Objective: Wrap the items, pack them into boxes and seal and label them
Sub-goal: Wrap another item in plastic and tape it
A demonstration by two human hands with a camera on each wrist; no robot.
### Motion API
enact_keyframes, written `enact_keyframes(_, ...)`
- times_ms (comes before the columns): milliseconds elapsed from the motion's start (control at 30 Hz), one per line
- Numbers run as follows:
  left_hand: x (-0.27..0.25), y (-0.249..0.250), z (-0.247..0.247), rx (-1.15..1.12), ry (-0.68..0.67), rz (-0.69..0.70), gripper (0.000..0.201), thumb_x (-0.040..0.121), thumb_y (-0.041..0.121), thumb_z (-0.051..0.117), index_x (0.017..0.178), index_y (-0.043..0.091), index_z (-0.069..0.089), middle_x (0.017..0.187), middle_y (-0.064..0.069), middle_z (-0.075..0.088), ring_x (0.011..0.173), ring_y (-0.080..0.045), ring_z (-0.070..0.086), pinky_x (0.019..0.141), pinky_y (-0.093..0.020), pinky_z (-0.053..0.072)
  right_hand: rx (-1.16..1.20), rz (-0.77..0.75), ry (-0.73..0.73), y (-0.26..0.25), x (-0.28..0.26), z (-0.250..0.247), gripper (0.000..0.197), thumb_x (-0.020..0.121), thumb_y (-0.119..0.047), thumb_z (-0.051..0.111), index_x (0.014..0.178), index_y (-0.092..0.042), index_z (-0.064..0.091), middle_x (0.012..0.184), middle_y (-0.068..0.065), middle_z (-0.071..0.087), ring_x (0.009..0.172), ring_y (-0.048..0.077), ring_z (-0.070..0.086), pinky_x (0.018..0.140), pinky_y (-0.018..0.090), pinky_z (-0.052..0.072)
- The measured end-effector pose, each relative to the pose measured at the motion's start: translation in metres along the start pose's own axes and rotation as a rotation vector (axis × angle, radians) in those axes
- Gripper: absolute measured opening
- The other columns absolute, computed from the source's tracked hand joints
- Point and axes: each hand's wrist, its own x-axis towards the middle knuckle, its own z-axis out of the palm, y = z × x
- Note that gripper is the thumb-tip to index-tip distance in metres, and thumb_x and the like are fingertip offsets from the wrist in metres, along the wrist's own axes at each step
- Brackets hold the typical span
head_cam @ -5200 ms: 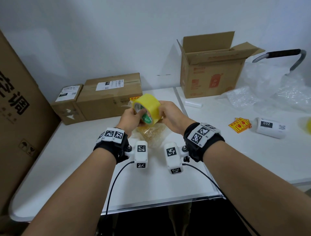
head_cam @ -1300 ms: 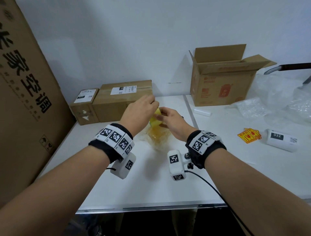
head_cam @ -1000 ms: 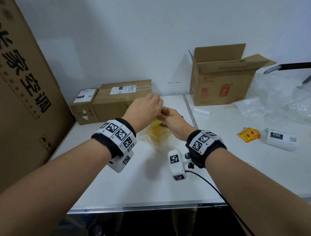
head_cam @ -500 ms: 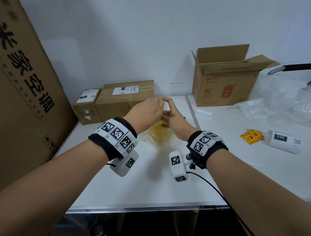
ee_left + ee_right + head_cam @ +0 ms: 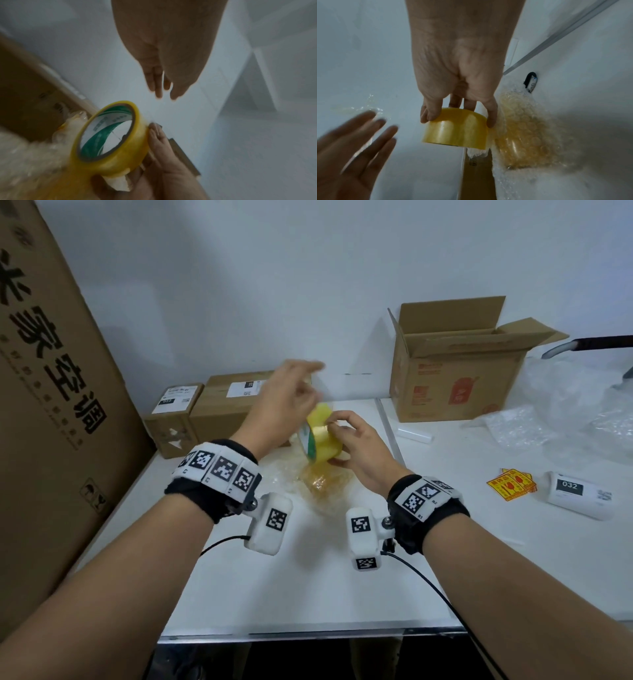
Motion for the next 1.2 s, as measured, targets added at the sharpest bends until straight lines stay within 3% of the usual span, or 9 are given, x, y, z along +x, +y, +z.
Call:
enact_keyframes(100,-0.009,-0.029,0.002,-0.172,0.128,-0.351,0.043,0.096,0.019,0.059,0.138,0.018,0.051,0.136,0.001,0.053,0.116,-0.010,0.055,0.089,-0.017,0.050,0.166,0.036,0.033,0.001,0.001,-0.004,0.011,0.100,-0.018,0.051,0.094,-0.025,0.058,0.106,0.006,0.058,0.096,0.028,0.058,0.089,0.056,0.049)
enact_keyframes(200,-0.024,-0.057,0.015,-0.179,-0.213,-0.629,0.076,0.093,0.042,0.062,0.155,0.021,0.022,0.156,-0.001,0.034,0.141,-0.022,0.036,0.111,-0.039,0.037,0.320,0.082,0.087,0.002,0.001,-0.010,0.011,0.101,-0.021,0.050,0.095,-0.027,0.056,0.128,0.010,0.052,0.102,0.031,0.060,0.087,0.062,0.051)
enact_keyframes(333,-0.032,-0.064,0.034,-0.173,-0.470,-0.517,0.069,0.100,0.043,0.049,0.157,0.026,0.013,0.160,0.001,0.026,0.146,-0.021,0.027,0.114,-0.036,0.026,0.413,0.083,0.114,0.008,-0.001,-0.018,0.010,0.101,-0.020,0.049,0.096,-0.027,0.055,0.132,0.009,0.049,0.106,0.030,0.060,0.086,0.064,0.050)
enact_keyframes(467,-0.044,-0.063,0.046,-0.087,-0.469,-0.485,0.056,0.103,0.043,0.040,0.154,0.025,0.027,0.158,0.001,0.031,0.146,-0.020,0.028,0.115,-0.034,0.024,0.519,0.088,0.142,0.013,-0.003,-0.022,0.011,0.102,-0.019,0.048,0.096,-0.027,0.054,0.122,0.006,0.053,0.104,0.028,0.060,0.086,0.064,0.050)
enact_keyframes(633,-0.072,-0.065,0.074,0.120,-0.642,-0.342,0.098,0.089,0.062,0.052,0.157,0.015,0.000,0.165,-0.003,-0.004,0.151,-0.017,0.004,0.122,-0.036,0.014,0.615,0.132,0.189,0.018,-0.002,-0.024,0.013,0.101,-0.020,0.049,0.092,-0.028,0.053,0.107,0.002,0.063,0.100,0.025,0.062,0.081,0.063,0.051)
enact_keyframes(700,-0.076,-0.069,0.084,0.174,-0.578,-0.333,0.102,0.086,0.062,0.057,0.157,0.013,0.003,0.165,-0.004,-0.002,0.151,-0.019,0.008,0.121,-0.040,0.020,0.587,0.175,0.172,0.013,-0.001,-0.027,0.013,0.101,-0.021,0.050,0.091,-0.029,0.054,0.105,0.000,0.064,0.098,0.022,0.063,0.078,0.058,0.055)
enact_keyframes(833,-0.075,-0.071,0.088,0.129,-0.503,-0.331,0.091,0.087,0.053,0.065,0.157,0.018,0.017,0.164,0.003,0.012,0.146,-0.019,0.028,0.117,-0.036,0.030,0.134,0.183,0.172,-0.023,0.008,-0.037,0.013,0.101,-0.023,0.050,0.090,-0.027,0.056,0.083,-0.007,0.061,0.069,0.010,0.052,0.055,0.022,0.039)
enact_keyframes(1033,-0.080,-0.068,0.086,0.091,-0.386,-0.359,0.080,0.084,0.043,0.073,0.152,0.024,0.034,0.157,0.006,0.034,0.139,-0.011,0.039,0.112,-0.021,0.027,-0.262,-0.037,0.249,-0.094,0.010,-0.040,0.012,0.092,-0.015,0.061,0.082,-0.016,0.067,0.081,0.000,0.065,0.064,0.011,0.059,0.053,0.019,0.050)
enact_keyframes(1200,-0.081,-0.062,0.085,0.181,-0.388,-0.284,0.075,0.087,0.045,0.068,0.151,0.021,0.036,0.156,0.005,0.035,0.139,-0.014,0.038,0.111,-0.026,0.028,-0.517,0.026,0.181,-0.054,0.020,-0.018,0.010,0.089,-0.018,0.064,0.082,-0.016,0.071,0.089,0.005,0.066,0.082,0.020,0.058,0.070,0.030,0.048)
